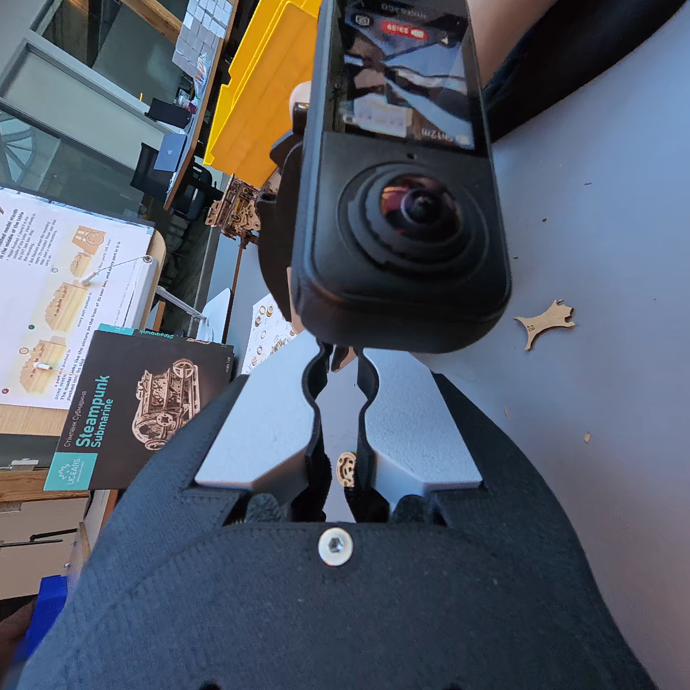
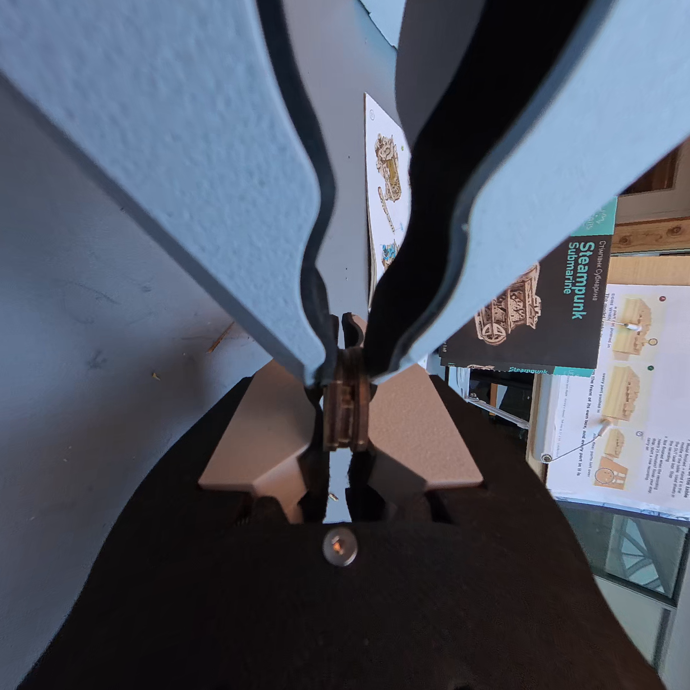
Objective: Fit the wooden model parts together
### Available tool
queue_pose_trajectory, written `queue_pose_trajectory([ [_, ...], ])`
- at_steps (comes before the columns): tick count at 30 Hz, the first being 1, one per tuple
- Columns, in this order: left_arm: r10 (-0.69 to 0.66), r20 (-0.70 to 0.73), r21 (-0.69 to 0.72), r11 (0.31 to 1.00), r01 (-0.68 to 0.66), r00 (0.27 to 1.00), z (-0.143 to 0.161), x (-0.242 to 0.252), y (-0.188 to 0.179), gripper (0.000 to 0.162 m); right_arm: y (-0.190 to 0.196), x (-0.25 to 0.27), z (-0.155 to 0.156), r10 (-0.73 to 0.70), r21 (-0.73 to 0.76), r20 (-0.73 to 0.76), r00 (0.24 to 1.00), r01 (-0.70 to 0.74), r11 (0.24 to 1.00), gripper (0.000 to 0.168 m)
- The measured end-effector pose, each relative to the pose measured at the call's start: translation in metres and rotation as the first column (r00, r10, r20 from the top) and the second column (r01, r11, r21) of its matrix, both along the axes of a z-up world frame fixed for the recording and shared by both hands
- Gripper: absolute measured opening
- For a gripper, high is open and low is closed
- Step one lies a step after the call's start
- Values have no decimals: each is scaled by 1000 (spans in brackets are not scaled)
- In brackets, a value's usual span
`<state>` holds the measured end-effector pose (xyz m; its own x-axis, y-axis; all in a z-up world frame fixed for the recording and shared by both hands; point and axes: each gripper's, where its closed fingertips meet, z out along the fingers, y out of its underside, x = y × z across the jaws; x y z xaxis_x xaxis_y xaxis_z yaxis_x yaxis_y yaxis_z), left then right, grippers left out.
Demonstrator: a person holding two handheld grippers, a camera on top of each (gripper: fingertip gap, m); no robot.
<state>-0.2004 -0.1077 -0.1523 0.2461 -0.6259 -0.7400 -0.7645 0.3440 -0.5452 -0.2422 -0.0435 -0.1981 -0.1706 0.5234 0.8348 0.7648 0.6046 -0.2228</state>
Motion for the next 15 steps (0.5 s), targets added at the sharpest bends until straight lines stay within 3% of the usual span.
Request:
queue_pose_trajectory([
  [1, 2, 8, -5, 1000, -2, 1000, 1, 0, 0, 7, 0, 1, 0, -10, -11, -2, 1000, 10, 1000, 3],
  [15, 38, 50, -10, 999, -37, 998, 4, 0, 6, 7, 0, -1, 6, -48, -67, -49, 998, 44, 997, 20],
])
